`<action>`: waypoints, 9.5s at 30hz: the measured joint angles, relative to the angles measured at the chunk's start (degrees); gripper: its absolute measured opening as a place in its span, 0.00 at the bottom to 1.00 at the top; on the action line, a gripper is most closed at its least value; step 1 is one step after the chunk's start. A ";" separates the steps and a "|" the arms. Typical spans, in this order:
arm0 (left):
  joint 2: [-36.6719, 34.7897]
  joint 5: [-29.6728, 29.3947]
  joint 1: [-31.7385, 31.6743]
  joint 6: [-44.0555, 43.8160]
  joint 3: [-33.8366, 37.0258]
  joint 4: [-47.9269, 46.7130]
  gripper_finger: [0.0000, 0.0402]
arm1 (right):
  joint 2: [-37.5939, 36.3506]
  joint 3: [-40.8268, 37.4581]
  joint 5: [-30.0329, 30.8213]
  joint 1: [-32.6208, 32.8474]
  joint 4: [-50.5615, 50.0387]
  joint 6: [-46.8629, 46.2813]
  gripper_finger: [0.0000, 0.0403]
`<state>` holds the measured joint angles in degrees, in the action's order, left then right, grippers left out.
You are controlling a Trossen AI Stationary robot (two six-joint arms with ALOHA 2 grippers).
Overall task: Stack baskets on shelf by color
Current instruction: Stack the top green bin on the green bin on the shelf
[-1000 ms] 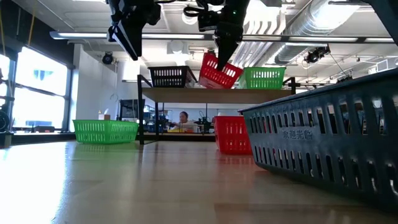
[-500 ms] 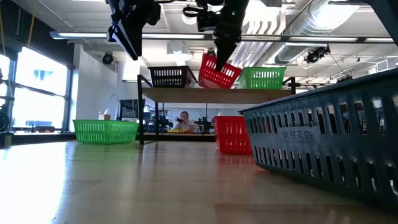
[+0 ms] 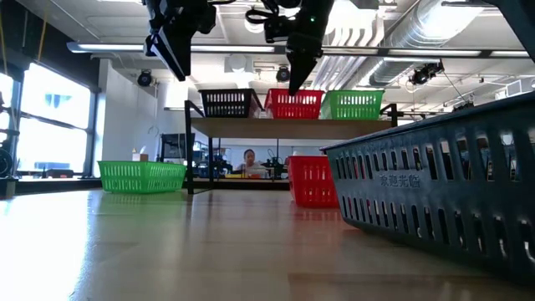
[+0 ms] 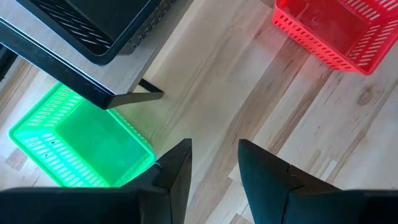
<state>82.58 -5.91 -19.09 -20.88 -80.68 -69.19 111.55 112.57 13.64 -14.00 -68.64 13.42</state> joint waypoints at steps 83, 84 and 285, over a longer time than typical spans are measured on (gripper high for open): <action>-8.34 -29.01 17.89 20.66 37.90 16.35 0.30 | -5.20 21.29 -2.73 -4.35 -21.09 -3.09 0.21; -7.38 -29.46 17.53 20.65 37.90 16.33 0.30 | -5.20 21.29 -2.73 -4.35 -21.09 -3.09 0.21; 11.40 -58.12 38.16 17.98 -2.38 -13.88 0.49 | -0.27 1.64 9.29 9.41 27.23 -68.81 0.00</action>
<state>93.97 -64.04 19.07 -2.90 -83.07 -83.07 111.28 114.21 22.93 -4.59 -41.41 -55.39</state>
